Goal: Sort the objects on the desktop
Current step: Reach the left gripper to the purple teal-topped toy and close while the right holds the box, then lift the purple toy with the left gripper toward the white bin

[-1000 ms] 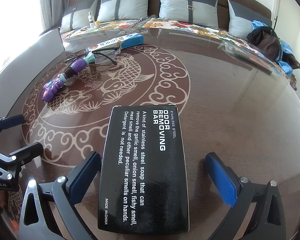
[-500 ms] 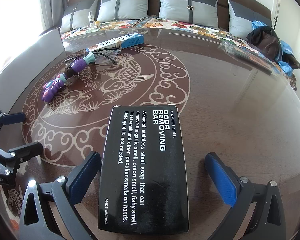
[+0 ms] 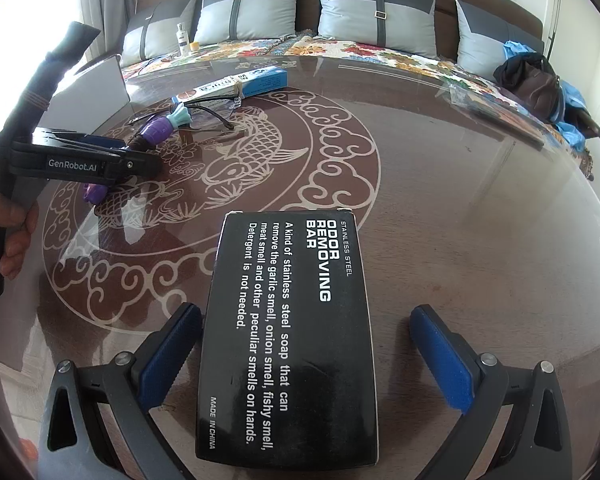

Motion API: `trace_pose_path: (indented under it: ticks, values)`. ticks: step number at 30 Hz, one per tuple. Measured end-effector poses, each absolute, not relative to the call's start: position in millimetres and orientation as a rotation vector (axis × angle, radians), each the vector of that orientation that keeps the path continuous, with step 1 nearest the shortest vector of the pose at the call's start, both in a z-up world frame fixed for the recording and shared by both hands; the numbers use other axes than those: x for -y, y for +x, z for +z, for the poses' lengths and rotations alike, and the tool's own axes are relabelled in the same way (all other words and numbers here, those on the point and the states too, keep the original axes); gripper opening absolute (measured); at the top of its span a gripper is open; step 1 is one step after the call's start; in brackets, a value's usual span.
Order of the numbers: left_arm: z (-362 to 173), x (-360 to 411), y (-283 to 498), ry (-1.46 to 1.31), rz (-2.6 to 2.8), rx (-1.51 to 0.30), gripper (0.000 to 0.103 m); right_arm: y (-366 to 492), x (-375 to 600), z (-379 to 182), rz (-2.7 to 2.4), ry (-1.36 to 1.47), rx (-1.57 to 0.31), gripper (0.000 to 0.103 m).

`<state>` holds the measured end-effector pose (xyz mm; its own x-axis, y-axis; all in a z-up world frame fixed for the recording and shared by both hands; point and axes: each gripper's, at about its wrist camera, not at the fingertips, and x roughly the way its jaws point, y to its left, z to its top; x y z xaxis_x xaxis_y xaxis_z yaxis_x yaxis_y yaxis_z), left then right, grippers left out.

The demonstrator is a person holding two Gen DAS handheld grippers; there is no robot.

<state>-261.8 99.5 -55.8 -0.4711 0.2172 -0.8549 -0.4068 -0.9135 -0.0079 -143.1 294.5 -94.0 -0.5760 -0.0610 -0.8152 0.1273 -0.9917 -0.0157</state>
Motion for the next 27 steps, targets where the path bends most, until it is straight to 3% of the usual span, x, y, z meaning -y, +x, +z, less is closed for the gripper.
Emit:
trace_pose_path:
  ticks: [4,5,6,8,19,20,22,27]
  values:
    - [-45.3,-90.6,-241.5,-1.328,2.431,-0.219,0.035,-143.2,-294.4,-94.1,-2.696,1.390,-0.110,0.103]
    - [-44.3,-85.0,-234.0,-1.327,2.438,-0.163,0.022,-143.3,-294.3,-94.2,-2.696,1.390,-0.110,0.103]
    - [-42.0,-77.2,-226.0,-1.338,2.443,-0.102,0.020,-143.3,-294.3,-94.1,-2.696,1.390,-0.110,0.103]
    - [-34.9,-61.3,-204.1,-1.317,2.466,-0.007,0.021,-143.0,-295.3,-94.4,-2.693,1.388,-0.102,0.103]
    - [-28.3,-8.7,-99.2,-1.188,2.500,0.161,0.020,-133.1,-309.4,-84.5,-2.620,1.497,0.110,0.103]
    - [-26.7,-2.6,-95.4,-1.167,2.506,0.191,0.020,-134.7,-306.3,-82.4,-2.626,1.486,0.084,0.094]
    - [-14.7,5.7,-82.9,-1.111,2.522,0.248,0.020,-137.6,-296.5,-79.9,-2.612,1.477,-0.022,0.059]
    - [23.4,31.6,-57.1,-0.929,2.591,0.339,0.020,-124.5,-276.7,-56.2,-2.625,1.444,-0.099,0.059]
